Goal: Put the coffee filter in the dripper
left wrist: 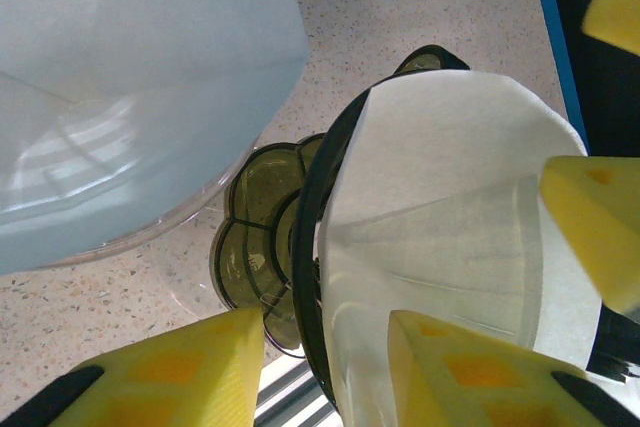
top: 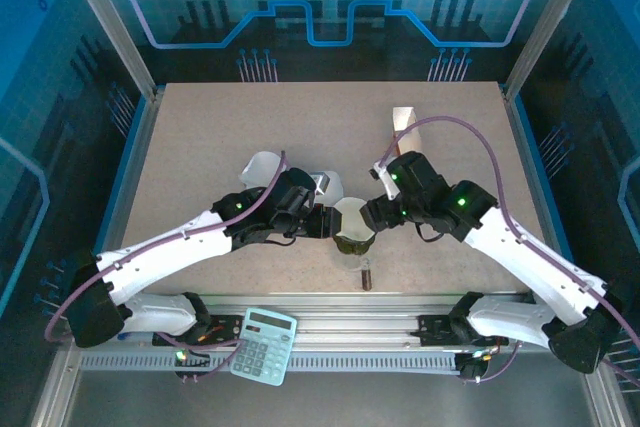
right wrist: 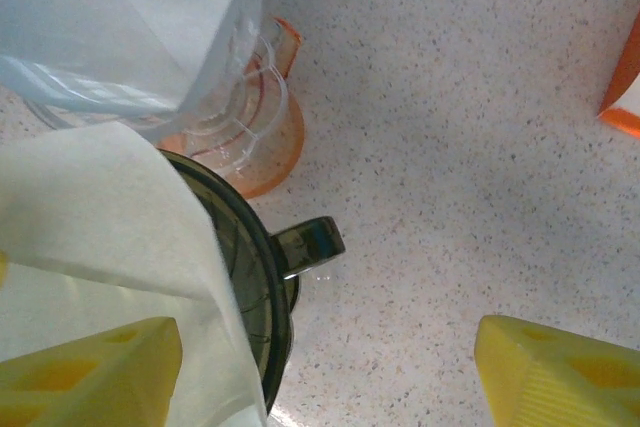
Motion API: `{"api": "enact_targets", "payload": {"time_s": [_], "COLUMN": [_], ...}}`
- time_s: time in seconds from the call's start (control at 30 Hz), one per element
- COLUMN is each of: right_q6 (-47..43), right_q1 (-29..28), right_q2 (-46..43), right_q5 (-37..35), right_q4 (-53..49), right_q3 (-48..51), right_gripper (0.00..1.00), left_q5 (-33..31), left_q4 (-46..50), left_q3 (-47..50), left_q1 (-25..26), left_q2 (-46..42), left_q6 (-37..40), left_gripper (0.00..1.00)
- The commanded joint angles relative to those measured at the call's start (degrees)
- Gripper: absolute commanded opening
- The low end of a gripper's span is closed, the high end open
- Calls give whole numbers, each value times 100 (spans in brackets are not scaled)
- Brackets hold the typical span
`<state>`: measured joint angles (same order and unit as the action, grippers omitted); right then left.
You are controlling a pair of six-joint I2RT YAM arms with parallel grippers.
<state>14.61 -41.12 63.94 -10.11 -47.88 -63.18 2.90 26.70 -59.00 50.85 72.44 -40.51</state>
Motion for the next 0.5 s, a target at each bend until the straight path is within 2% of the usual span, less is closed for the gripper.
{"api": "enact_targets", "payload": {"time_s": [0.0,0.27,0.47], "right_q6": [173,-12,-122], "right_q1": [150,123,17], "right_q2": [73,352,722], "right_q5": [-130,137,84], "right_q4": [164,189,145], "right_q3": [148,-51,-15], "right_gripper": [77,80,81], "left_q5": [154,123,131], "left_q4": [-92,-51,-68], "left_q3": [56,39,38], "left_q1": [35,39,39], "left_q2": [-47,-53,-20], "left_q6": [-13,25,30], "left_gripper": [38,37,37]}}
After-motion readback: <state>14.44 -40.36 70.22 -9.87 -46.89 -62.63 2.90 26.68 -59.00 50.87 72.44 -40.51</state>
